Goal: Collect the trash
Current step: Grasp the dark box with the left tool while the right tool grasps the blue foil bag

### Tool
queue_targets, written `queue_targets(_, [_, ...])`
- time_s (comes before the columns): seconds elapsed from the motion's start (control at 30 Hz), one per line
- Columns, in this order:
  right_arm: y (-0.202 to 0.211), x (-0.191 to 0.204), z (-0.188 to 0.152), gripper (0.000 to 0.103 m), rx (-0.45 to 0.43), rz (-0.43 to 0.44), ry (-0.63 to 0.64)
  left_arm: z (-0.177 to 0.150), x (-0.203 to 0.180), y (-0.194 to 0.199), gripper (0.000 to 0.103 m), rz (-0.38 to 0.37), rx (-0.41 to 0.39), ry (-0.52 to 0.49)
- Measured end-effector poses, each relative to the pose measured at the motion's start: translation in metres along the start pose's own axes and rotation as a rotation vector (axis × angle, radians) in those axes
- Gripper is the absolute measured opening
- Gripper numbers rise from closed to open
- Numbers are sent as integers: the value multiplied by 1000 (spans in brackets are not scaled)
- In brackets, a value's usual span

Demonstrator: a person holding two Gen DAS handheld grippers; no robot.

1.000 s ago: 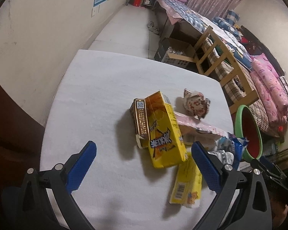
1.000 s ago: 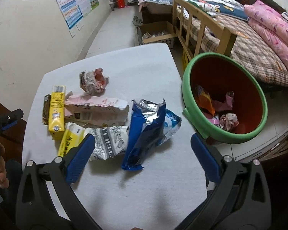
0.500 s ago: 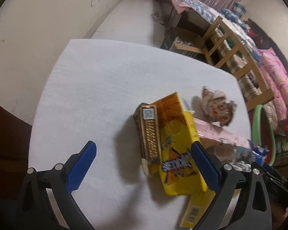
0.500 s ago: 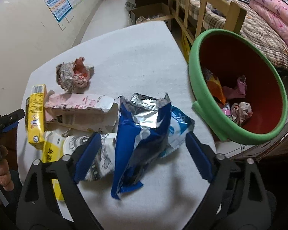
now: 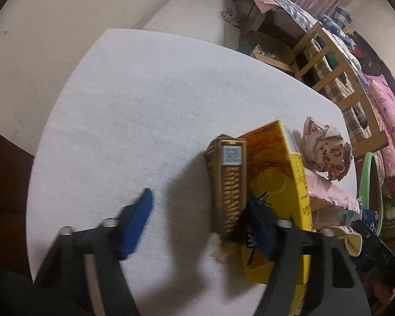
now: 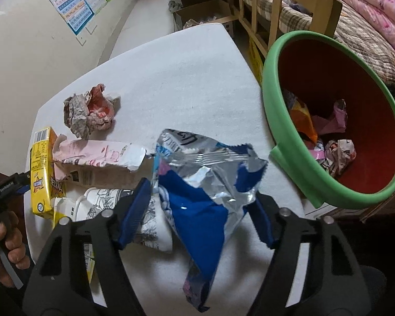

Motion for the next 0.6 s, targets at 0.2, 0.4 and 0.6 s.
queue_targets(0.2, [2,-7,1,40,9,15,-25,-3,-6,-1,24,-23,12,-20])
queue_targets(0.4, [14,-3,3,27,-8,12,-14,-5,-4,11,23,-21,-9,-25])
queue_targets(0.6, [38,1,1,27,-43,26,-7,-11,1,33,22,-19,-36,-22])
Point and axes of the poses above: each gripper's, at about its wrist camera, not at the fingertips, and y roughly against the way its jaws point, x to its left, z to its top, the point moved 3 cm from there along -y, roughly the way its jaws point, and after that the axes turned 2 degrees about y, right-handed, at the moved point
